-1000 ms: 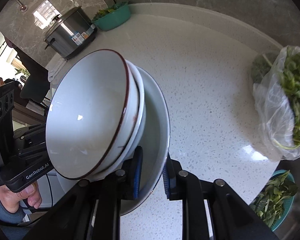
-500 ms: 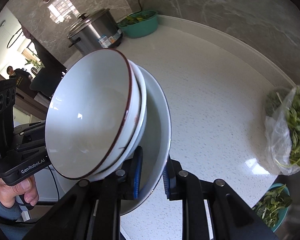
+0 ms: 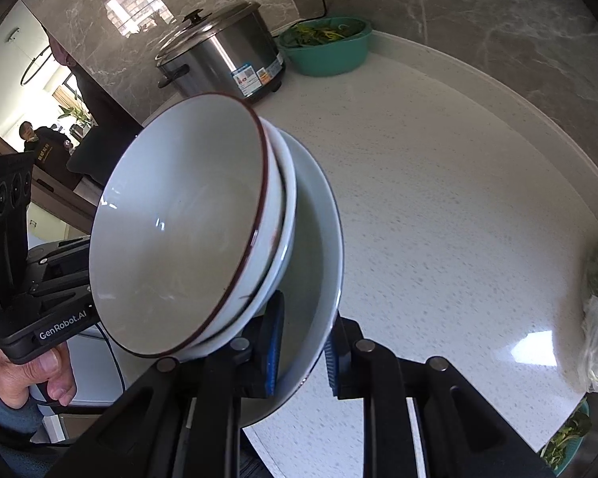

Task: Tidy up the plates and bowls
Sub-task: 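Lift the plate with nested bowls and carry it over the teal plate stack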

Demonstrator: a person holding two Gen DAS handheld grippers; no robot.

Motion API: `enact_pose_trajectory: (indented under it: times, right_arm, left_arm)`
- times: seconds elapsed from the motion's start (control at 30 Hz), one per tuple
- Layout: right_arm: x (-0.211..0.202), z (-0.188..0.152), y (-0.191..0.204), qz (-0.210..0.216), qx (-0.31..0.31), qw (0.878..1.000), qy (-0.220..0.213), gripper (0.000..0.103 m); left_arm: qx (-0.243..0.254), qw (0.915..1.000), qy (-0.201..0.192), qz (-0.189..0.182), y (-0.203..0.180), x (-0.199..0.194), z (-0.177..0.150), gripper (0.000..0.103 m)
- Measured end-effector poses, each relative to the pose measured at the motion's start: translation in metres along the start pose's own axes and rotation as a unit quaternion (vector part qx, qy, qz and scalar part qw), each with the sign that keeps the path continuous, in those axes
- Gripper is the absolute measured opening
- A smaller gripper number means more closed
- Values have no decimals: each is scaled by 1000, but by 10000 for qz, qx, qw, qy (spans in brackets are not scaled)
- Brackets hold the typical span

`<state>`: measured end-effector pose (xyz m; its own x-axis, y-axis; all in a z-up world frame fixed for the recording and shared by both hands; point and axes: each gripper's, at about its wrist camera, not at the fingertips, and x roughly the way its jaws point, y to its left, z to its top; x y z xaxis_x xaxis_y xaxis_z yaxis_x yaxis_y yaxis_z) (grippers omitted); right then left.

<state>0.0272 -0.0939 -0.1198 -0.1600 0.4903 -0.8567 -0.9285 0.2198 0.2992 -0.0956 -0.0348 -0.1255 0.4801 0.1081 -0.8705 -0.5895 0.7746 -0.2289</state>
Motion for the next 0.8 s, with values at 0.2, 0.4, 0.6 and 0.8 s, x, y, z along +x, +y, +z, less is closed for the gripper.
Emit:
enact_pose_trajectory:
  times: [0.2,0.4,0.6,0.8]
  right_arm:
    - [30,21,19,19,58,9999,89,21]
    - [60,38,28,-33,133,9997,190,21]
    - [84,41,25,-87,324,9991,260,21]
    - [107,38,19,-138,513,9979,381,21]
  left_arm:
    - [23,9999,101,15,45,8,10,12]
    - [123,9996,263,0,85,29,17,12]
    - [258,9987,432,-61,109,59,24,12]
    - [418,9975,566,-85,125,85,30,12]
